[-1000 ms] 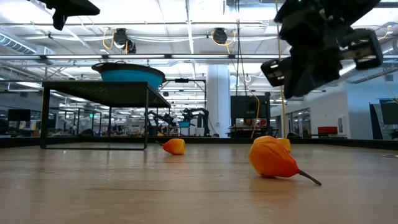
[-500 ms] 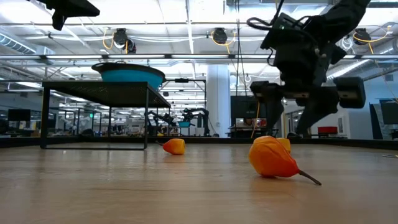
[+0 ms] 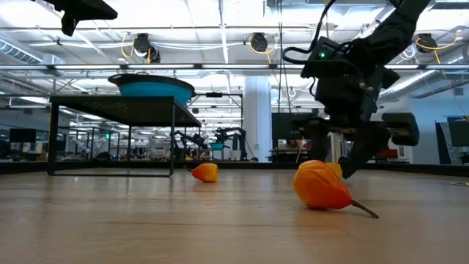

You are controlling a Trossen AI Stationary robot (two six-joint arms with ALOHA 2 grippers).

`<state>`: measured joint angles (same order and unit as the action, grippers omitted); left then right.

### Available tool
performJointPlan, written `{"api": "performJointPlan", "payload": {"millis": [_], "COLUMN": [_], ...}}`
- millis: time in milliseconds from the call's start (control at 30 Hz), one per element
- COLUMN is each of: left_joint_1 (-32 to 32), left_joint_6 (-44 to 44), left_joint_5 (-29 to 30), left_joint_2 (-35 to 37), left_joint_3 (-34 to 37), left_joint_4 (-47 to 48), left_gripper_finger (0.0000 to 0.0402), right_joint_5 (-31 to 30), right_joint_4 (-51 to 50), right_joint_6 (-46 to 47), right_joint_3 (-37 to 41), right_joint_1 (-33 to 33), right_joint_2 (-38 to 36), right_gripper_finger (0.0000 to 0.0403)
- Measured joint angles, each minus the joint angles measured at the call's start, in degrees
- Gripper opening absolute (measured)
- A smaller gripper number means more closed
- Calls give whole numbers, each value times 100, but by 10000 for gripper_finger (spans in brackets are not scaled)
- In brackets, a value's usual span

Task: Pick & Place Fruit
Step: Put the peach into the blue strainer bowl on the shelf

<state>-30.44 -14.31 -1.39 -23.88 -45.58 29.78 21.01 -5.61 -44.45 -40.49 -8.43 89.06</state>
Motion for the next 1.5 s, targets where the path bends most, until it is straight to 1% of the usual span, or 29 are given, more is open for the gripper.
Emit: {"api": "performJointPlan", "payload": {"millis": [133, 300, 567, 633, 867, 1067, 1400, 1500], "left_joint_1": [0, 0, 0, 0, 0, 0, 0, 0], "left_joint_6": [5, 28, 52, 52, 22, 20, 22, 20], "left_joint_5": [0, 0, 0, 0, 0, 0, 0, 0], "left_joint_2": [-2, -4, -4, -4, -4, -4, -6, -11], "left_joint_3": [0, 0, 0, 2, 2, 1, 2, 2], "left_joint_4": [0, 0, 0, 0, -2, -2, -2, -2], "left_gripper_finger": [26, 26, 26, 26, 26, 26, 26, 26], "right_joint_5": [8, 26, 35, 175, 428, 362, 269, -47], "right_joint_4": [112, 96, 102, 117, 438, 442, 363, 331], "right_joint_6": [0, -67, -103, -174, -85, 67, 52, 28], "right_joint_3": [0, 0, 0, 0, -4, -4, 0, -2], "right_joint_1": [-109, -50, -13, -12, -16, -16, -45, -41], "right_joint_2": [0, 0, 0, 19, 452, 444, 409, 340], "right_gripper_finger": [215, 203, 201, 201, 201, 197, 149, 132]}}
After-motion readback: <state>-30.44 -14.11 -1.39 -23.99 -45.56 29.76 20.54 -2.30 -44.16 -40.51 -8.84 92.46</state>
